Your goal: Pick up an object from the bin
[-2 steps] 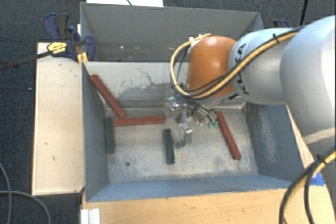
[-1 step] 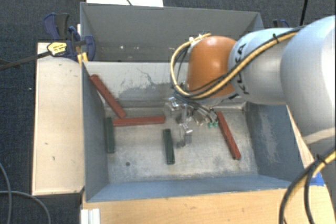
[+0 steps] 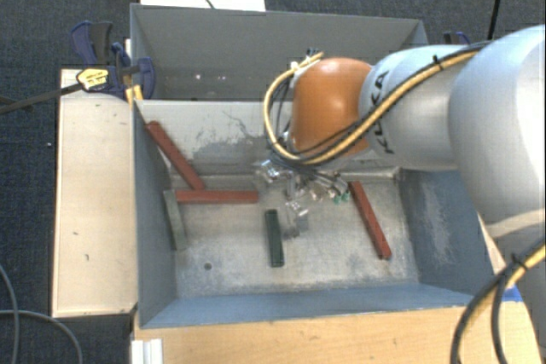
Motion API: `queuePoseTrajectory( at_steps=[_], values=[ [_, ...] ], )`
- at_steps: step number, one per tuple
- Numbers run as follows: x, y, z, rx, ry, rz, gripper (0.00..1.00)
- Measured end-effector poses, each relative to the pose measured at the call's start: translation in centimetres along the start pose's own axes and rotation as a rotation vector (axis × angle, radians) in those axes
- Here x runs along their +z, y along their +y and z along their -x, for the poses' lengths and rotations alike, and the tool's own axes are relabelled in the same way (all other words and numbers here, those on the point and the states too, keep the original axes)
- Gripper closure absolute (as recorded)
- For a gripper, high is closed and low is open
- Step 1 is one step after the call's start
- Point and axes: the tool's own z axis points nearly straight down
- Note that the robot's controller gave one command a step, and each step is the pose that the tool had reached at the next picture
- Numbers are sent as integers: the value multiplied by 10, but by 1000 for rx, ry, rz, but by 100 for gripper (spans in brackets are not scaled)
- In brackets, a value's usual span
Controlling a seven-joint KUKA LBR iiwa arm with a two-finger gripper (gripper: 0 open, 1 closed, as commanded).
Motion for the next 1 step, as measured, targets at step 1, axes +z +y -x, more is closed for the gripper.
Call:
queuePoseTrajectory(
  at_steps=[1],
  values=[
    [0,72,-6,-184,-3,9,100]
  ],
)
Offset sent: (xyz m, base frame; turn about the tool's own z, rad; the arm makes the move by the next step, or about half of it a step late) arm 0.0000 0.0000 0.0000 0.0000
